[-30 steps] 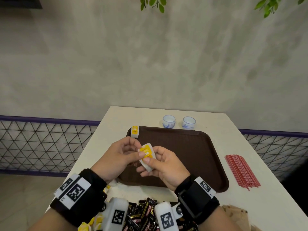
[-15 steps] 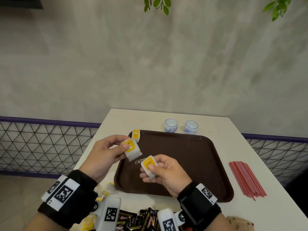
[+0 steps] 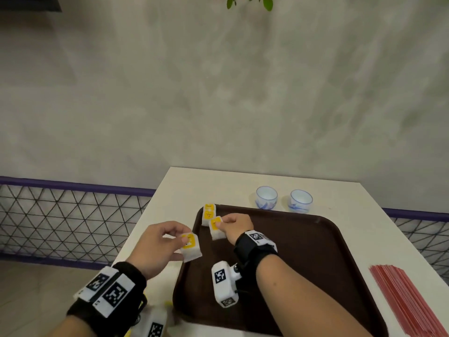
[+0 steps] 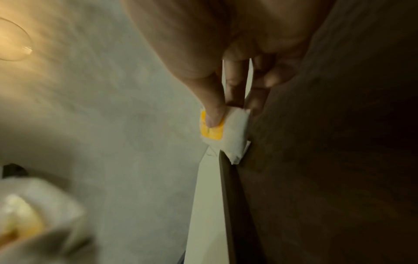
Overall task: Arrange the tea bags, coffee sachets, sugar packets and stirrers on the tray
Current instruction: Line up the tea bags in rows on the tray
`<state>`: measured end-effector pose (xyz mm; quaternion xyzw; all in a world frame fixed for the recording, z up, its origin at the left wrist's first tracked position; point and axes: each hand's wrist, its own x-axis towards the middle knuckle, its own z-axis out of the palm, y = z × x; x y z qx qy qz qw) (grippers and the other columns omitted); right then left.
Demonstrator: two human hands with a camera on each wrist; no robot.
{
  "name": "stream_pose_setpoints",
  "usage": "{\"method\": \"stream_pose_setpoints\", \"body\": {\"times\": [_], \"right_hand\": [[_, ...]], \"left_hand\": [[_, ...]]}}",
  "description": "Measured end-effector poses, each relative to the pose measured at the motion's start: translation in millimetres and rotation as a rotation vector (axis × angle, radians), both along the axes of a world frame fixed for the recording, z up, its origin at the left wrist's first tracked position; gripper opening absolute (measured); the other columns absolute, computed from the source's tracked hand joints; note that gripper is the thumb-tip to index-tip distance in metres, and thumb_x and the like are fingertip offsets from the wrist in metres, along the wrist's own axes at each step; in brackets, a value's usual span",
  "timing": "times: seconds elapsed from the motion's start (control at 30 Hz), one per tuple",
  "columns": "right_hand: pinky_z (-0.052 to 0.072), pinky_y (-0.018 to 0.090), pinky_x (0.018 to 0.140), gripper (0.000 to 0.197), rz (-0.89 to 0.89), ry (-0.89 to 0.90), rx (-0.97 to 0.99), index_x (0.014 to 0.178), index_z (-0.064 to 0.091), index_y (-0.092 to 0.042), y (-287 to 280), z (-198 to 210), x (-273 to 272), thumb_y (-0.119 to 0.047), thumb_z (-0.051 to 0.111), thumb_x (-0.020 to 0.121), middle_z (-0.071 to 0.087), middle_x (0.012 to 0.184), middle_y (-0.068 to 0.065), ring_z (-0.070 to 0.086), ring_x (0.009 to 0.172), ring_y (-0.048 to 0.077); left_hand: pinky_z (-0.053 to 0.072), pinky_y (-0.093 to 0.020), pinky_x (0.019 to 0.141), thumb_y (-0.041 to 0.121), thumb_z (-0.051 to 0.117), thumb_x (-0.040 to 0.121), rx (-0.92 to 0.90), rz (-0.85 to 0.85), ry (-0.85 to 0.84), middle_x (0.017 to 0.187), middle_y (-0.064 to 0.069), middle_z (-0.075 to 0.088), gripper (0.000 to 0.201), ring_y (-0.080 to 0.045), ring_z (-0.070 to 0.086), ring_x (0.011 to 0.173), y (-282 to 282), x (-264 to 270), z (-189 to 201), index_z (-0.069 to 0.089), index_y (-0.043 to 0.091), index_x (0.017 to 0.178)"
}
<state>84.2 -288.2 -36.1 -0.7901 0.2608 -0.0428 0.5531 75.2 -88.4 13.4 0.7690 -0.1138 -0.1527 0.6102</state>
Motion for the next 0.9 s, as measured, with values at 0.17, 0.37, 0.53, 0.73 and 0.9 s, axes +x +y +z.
{"method": "stream_pose_setpoints", "body": {"times": [0.17, 0.37, 0.53, 0.73, 0.9], "right_hand": [[0.053, 0.027, 0.079, 0.022, -0.016, 0.026, 0.002, 0.067, 0.061, -0.026, 4.3, -18.0, 38.9, -0.019, 0.078, 0.078, 0.066, 0.083, -0.001, 0.066, 0.083, 0.020], [0.058, 0.033, 0.075, 0.027, 0.009, 0.026, -0.003, 0.061, 0.059, -0.024, -2.4, -26.8, 52.2, -0.015, 0.083, 0.072, 0.065, 0.070, -0.003, 0.064, 0.070, 0.018], [0.060, 0.040, 0.077, 0.027, 0.028, 0.013, -0.013, 0.063, 0.061, -0.025, -8.5, -26.8, 55.7, -0.012, 0.084, 0.070, 0.064, 0.070, -0.002, 0.070, 0.079, 0.023], [0.061, 0.036, 0.060, 0.028, -0.001, 0.007, 0.099, 0.069, 0.062, -0.020, -11.0, -30.4, 48.1, 0.004, 0.069, 0.082, 0.061, 0.074, 0.005, 0.069, 0.073, 0.028], [0.061, 0.043, 0.071, 0.033, 0.007, -0.007, 0.147, 0.074, 0.059, -0.026, -8.3, -27.5, 42.1, 0.007, 0.059, 0.080, 0.062, 0.074, 0.005, 0.071, 0.080, 0.032]], "left_hand": [[0.055, -0.022, 0.052, -0.003, 0.062, 0.084, 0.182, -0.054, -0.041, 0.089, -0.011, 0.053, 0.013, -0.022, 0.061, 0.071, -20.6, 36.5, -15.9, 0.070, 0.007, 0.086], [0.054, -0.019, 0.052, 0.003, 0.064, 0.084, 0.406, -0.093, -0.173, 0.089, -0.004, 0.060, 0.013, -0.016, 0.059, 0.070, -47.0, 67.8, -32.1, 0.070, 0.014, 0.086], [0.048, -0.019, 0.066, 0.004, 0.066, 0.081, 0.578, -0.169, -0.231, 0.081, 0.004, 0.060, 0.019, -0.009, 0.054, 0.071, -66.7, 78.9, -41.1, 0.064, 0.023, 0.079], [0.035, -0.014, 0.057, -0.002, 0.066, 0.075, 0.626, -0.110, -0.189, 0.073, 0.007, 0.054, 0.028, -0.014, 0.053, 0.075, -77.2, 84.8, -50.9, 0.055, 0.021, 0.085], [0.038, -0.017, 0.057, -0.004, 0.069, 0.072, 0.573, -0.052, -0.193, 0.072, 0.005, 0.058, 0.029, -0.016, 0.055, 0.073, -76.4, 90.7, -49.4, 0.057, 0.018, 0.087]]}}
